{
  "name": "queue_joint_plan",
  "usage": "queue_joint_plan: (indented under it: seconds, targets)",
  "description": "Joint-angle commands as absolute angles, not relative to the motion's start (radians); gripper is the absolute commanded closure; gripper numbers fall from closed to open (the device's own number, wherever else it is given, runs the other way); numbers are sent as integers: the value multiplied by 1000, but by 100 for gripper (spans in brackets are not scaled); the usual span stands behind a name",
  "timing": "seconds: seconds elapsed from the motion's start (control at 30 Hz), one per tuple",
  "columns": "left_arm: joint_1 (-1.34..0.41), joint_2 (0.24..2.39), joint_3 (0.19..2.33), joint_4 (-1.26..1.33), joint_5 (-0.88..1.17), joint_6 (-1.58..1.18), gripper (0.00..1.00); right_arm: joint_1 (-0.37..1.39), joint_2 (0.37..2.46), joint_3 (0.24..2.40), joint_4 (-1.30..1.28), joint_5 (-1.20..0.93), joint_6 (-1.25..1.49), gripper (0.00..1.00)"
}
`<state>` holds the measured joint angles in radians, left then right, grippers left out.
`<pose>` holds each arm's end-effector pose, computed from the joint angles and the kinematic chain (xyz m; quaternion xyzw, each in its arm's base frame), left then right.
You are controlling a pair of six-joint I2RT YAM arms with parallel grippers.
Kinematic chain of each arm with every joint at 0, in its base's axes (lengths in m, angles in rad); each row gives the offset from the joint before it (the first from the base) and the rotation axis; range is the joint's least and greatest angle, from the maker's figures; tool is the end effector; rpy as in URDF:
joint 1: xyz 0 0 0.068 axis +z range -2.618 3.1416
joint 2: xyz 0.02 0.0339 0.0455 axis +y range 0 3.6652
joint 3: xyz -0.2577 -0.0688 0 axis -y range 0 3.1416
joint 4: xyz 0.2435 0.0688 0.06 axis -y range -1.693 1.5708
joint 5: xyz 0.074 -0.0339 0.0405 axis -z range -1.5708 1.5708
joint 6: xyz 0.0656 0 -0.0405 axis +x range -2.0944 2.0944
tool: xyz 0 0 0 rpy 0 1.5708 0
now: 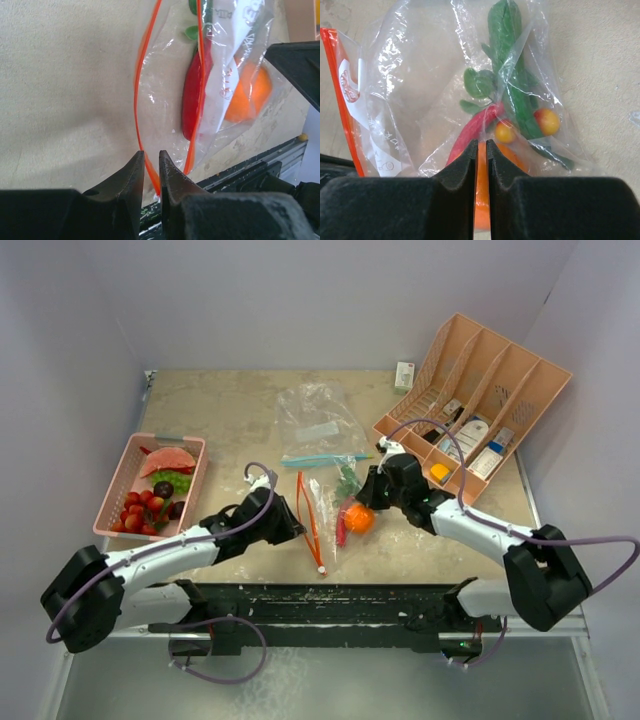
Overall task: Open the zip-top bag and remove the fake food
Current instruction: Pick up the fake vegetable from the zipper food storage bag.
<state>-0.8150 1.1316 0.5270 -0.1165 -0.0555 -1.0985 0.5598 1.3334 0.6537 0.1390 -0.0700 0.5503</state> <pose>0.1739 -0.1792 0.1656 -0.1400 0.9000 -0.3222 0.2581 0.2569 0.1664 0.1858 -0.0214 0.8696 0.2853 0.4023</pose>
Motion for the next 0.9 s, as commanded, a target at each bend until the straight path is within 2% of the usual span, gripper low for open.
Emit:
queue_joint_plan:
  seconds: [0.0,0.13,0.17,0.2,0.4,0.73,0.8,0.87]
  targets:
    - [-822,1189,544,-22,-56,-1096,79,557,1263,657,107,-52,545,87]
    - [-822,1247,578,14,-70,-1088,80,556,1216,645,76,-27,540,93]
    - [-822,1262,586,22,-73,-1084,80,557,1210,641,70,-25,538,99]
    - [-821,1277,593,29,-77,-1079,80,557,1205,638,66,-26,538,100]
    - [-821,1346,646,40,-72,-1050,80,557,1211,595,75,-53,537,100]
    - [-821,1445,650,120,-41,-1049,80,557,1364,487,286,-71,587,100]
    - [-821,1472,649,145,-23,-1045,76,556,1373,483,301,-80,593,100]
    - [-822,1481,643,182,7,-1041,66,556,1374,484,301,-83,594,100]
